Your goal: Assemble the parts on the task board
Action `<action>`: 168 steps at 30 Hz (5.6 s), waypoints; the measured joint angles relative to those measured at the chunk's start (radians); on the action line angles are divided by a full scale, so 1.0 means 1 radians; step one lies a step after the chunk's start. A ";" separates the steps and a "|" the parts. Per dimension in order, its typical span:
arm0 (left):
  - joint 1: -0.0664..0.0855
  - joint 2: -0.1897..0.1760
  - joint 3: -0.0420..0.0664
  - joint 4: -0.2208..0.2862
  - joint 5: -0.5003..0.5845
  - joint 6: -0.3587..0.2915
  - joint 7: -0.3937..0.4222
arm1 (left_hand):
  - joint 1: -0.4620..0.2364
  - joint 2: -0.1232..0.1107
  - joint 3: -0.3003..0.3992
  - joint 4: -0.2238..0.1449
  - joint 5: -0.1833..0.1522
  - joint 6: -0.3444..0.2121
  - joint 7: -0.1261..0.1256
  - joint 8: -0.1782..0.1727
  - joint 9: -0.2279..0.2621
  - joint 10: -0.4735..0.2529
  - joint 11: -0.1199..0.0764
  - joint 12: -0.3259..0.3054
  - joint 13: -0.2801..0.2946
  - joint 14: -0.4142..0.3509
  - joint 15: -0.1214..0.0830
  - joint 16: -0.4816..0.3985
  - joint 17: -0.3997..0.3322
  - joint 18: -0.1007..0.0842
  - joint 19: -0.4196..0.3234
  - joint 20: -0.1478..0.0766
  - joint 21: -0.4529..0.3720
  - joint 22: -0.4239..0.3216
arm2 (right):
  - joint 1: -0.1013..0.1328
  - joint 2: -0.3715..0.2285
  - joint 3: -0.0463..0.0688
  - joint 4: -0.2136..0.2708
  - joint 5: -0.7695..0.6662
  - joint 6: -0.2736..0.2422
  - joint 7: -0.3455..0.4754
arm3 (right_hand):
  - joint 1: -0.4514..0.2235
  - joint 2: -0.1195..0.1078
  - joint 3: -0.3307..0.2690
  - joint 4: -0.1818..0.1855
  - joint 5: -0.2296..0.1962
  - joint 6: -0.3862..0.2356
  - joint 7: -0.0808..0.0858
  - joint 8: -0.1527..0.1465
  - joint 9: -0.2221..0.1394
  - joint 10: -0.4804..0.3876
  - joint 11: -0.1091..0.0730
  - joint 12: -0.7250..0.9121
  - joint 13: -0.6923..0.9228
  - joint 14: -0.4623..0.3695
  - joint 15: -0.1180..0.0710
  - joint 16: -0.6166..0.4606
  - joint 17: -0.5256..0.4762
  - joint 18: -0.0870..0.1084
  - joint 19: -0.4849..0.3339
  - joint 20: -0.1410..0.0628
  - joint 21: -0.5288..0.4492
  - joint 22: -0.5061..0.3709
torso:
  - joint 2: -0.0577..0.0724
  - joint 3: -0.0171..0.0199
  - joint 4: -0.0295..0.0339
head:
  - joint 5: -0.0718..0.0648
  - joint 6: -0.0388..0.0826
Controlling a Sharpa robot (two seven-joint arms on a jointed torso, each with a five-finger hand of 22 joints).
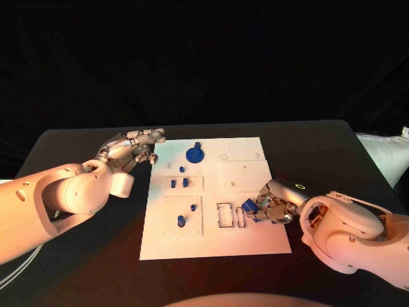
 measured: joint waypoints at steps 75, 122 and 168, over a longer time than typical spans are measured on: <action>0.000 0.001 0.000 0.004 0.000 0.007 -0.002 | 0.000 0.000 -0.006 0.000 0.000 0.000 0.000 0.000 0.000 -0.007 0.000 0.007 0.000 0.000 0.000 0.000 -0.002 0.000 0.000 0.000 -0.005 -0.003 | 0.004 0.120 0.011 -0.009 0.078 -0.036 -0.006 | 0.012 -0.025 0.019 -0.102 -0.320 0.053 -0.030 0.039 0.163 0.009 -0.034 0.261 0.134 0.001 -0.019 0.004 0.000 -0.013 0.000 -0.014 0.007 0.000 | 0.000 -0.0063 0.0144 | -0.003 -0.015; -0.001 0.000 -0.001 0.002 0.000 0.008 -0.005 | 0.000 0.000 -0.006 0.000 0.000 0.000 0.000 0.000 0.000 -0.007 0.000 0.012 0.001 0.000 0.000 -0.004 -0.005 0.000 -0.004 0.004 -0.010 -0.006 | -0.010 0.092 0.007 0.006 0.045 -0.046 0.043 | 0.015 -0.008 0.002 -0.113 -0.319 0.082 -0.053 0.059 0.187 0.002 -0.048 0.288 0.135 0.001 -0.034 0.011 0.000 -0.013 0.000 -0.021 0.023 0.000 | 0.000 -0.0081 0.0180 | -0.006 -0.019; -0.002 -0.004 -0.001 0.002 -0.004 0.015 -0.015 | 0.000 0.000 -0.009 -0.003 0.000 -0.007 0.000 0.000 0.000 -0.015 0.000 0.012 0.001 -0.004 0.004 -0.004 -0.009 0.000 -0.004 0.004 -0.016 -0.010 | -0.011 0.053 0.007 0.004 0.042 -0.045 0.076 | 0.005 -0.015 -0.009 -0.110 -0.325 0.011 -0.008 -0.010 0.171 0.009 -0.030 0.259 0.139 -0.001 -0.017 0.011 0.000 -0.013 0.000 -0.019 0.018 0.000 | 0.000 -0.0085 0.0194 | -0.009 -0.018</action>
